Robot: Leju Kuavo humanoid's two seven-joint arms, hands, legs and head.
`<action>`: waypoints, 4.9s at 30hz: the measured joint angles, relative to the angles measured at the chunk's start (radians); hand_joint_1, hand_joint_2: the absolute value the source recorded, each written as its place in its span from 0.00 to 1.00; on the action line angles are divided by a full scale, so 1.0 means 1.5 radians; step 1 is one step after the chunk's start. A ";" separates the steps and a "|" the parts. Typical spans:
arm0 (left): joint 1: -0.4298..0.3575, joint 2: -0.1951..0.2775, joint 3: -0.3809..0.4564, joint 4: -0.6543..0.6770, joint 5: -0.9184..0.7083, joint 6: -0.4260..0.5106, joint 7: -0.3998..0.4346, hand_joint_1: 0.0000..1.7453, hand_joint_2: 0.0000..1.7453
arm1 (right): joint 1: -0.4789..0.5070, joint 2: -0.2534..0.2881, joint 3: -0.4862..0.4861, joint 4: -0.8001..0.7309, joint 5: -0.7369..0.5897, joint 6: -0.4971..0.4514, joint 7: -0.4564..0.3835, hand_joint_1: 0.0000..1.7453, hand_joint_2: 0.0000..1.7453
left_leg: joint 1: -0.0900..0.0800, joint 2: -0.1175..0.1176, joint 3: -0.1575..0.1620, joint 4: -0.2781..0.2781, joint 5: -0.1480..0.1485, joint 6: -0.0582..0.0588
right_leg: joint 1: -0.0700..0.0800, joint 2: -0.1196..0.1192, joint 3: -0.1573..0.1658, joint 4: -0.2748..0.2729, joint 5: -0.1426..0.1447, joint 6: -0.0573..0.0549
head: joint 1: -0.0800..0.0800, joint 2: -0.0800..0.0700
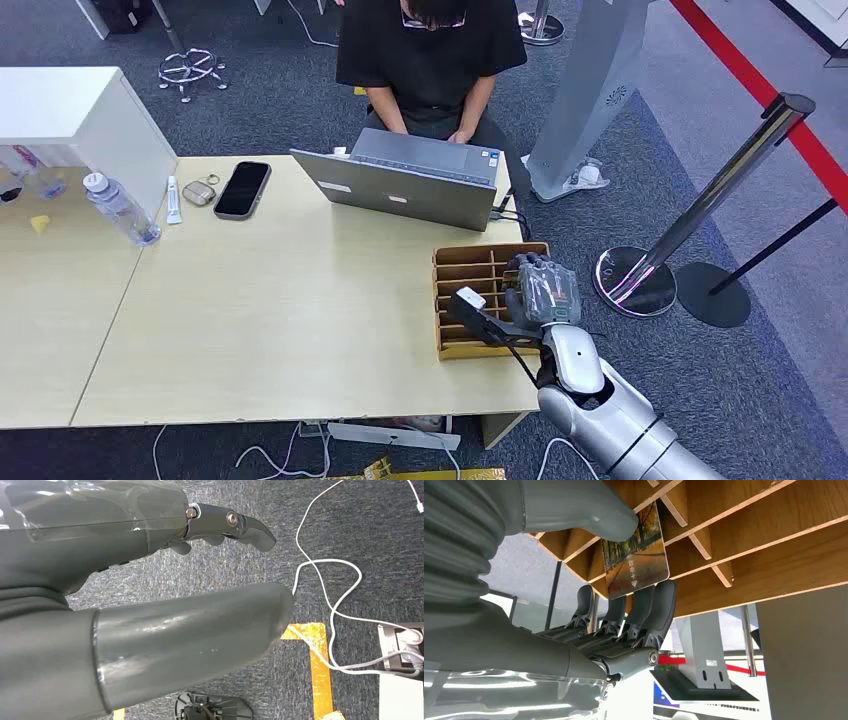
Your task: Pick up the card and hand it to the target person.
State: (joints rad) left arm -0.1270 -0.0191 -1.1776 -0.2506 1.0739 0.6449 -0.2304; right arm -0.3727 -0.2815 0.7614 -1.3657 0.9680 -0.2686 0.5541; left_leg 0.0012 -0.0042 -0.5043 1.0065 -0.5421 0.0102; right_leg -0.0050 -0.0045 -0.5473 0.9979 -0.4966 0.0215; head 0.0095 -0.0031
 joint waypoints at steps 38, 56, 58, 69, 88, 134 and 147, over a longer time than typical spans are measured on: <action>0.000 0.000 0.000 0.000 -0.002 0.001 -0.001 0.00 0.00 | -0.004 -0.007 0.003 0.000 0.006 0.012 0.022 0.80 1.00 | 0.000 0.000 0.000 0.000 0.000 0.000 | 0.000 0.000 0.000 0.000 0.000 0.000 | 0.000 0.000; 0.000 0.000 0.000 0.000 -0.004 0.001 -0.001 0.00 0.00 | -0.005 -0.011 0.003 -0.010 0.001 -0.003 0.015 0.90 1.00 | 0.000 0.000 0.000 0.000 0.000 0.000 | 0.000 0.000 0.000 0.000 0.000 0.000 | 0.000 0.000; 0.000 0.000 0.000 0.000 -0.004 0.001 -0.001 0.00 0.00 | -0.005 -0.015 0.003 -0.017 0.006 -0.004 0.018 0.90 1.00 | 0.000 0.000 0.000 0.000 0.000 0.000 | 0.000 0.000 0.000 0.000 0.000 0.000 | 0.000 0.000; 0.000 0.001 0.000 0.000 -0.004 0.001 -0.001 0.00 0.00 | -0.005 -0.039 -0.006 -0.074 0.047 -0.007 0.032 0.98 1.00 | 0.000 0.000 0.000 0.000 0.000 0.000 | 0.000 0.000 0.000 0.000 0.000 0.000 | 0.000 0.000; 0.000 0.001 0.000 0.000 -0.020 0.000 -0.004 0.00 0.00 | -0.066 -0.061 -0.053 -0.122 0.010 -0.060 -0.007 0.93 1.00 | 0.000 0.000 0.000 0.000 0.000 0.000 | 0.000 0.000 0.000 0.000 0.000 0.000 | 0.000 0.000; -0.017 -0.003 -0.010 0.000 -0.060 -0.009 0.025 0.00 0.00 | -0.181 0.020 -0.046 0.176 -0.035 -0.277 -0.122 0.86 1.00 | 0.000 0.000 0.000 0.000 0.000 0.000 | 0.000 0.000 0.000 0.000 0.000 0.000 | 0.000 0.000; -0.018 -0.003 -0.014 0.000 -0.061 -0.010 0.027 0.00 0.00 | -0.181 0.028 -0.040 0.204 -0.025 -0.269 -0.122 0.67 1.00 | 0.000 0.000 0.000 0.000 0.000 0.000 | 0.000 0.000 0.000 0.000 0.000 0.000 | 0.000 0.000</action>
State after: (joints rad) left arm -0.1536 -0.0236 -1.1990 -0.2506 0.9828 0.6302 -0.1900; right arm -0.6439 -0.2390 0.7016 -1.0595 0.9312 -0.6719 0.3718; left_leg 0.0013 -0.0046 -0.5047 1.0067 -0.5420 0.0103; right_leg -0.0050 -0.0049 -0.5474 0.9981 -0.4965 0.0214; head 0.0095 -0.0031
